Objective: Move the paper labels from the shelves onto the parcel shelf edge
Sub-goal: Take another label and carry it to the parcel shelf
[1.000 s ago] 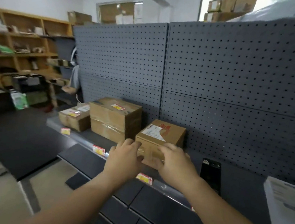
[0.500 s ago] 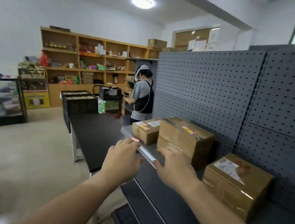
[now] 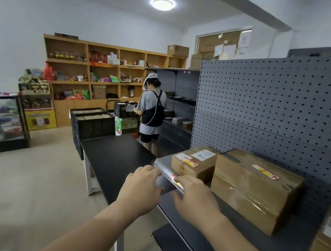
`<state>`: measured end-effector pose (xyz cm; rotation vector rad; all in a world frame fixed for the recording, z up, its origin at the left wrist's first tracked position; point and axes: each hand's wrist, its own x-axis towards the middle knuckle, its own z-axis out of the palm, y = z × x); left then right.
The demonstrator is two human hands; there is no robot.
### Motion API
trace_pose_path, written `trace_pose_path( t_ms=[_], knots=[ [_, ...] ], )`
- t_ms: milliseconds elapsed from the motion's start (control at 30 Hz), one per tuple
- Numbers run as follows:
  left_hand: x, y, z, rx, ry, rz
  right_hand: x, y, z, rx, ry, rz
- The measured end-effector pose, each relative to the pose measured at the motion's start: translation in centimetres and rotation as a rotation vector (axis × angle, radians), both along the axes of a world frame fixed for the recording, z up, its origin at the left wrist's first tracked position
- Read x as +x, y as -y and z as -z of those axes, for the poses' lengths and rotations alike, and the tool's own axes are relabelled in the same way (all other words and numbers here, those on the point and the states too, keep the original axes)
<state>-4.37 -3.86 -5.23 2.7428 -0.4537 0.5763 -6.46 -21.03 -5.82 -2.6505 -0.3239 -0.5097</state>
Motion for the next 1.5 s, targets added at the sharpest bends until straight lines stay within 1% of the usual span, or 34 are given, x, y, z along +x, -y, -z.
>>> trace_pose_path(
  t_ms=[233, 467, 600, 767, 967, 1100, 1200, 1333, 1500],
  knots=[
    [7.4, 0.4, 1.2, -0.020, -0.036, 0.094, 6.3, 0.3, 0.6, -0.016, -0.028, 0.073],
    [14.6, 6.8, 1.1, -0.017, -0.047, 0.263, 10.5, 6.5, -0.2, -0.025, -0.013, 0.289],
    [17.6, 12.0, 1.2, -0.004, -0.073, 0.380, 10.7, 11.0, 0.0, -0.015, 0.002, 0.438],
    [19.2, 18.2, 1.7, -0.025, -0.057, 0.606, 10.0, 15.6, -0.3, -0.035, 0.002, 0.605],
    [20.7, 23.6, 1.5, -0.036, -0.025, 0.861, 8.1, 17.7, 0.0, -0.009, 0.019, 0.802],
    [21.3, 25.6, 1.6, -0.032, -0.004, 0.993, 7.4, 17.8, -0.2, -0.039, 0.005, 0.958],
    [22.4, 27.1, 1.3, -0.025, -0.015, 1.058, 7.6, 18.6, -0.3, -0.028, 0.007, 1.038],
    [24.3, 29.2, 0.7, 0.056, -0.034, 1.084, 8.1, 20.1, -0.7, -0.032, -0.033, 1.105],
    [25.8, 31.0, -0.4, 0.180, -0.108, 1.093, 9.1, 21.5, -1.3, -0.014, -0.194, 1.104]
  ],
)
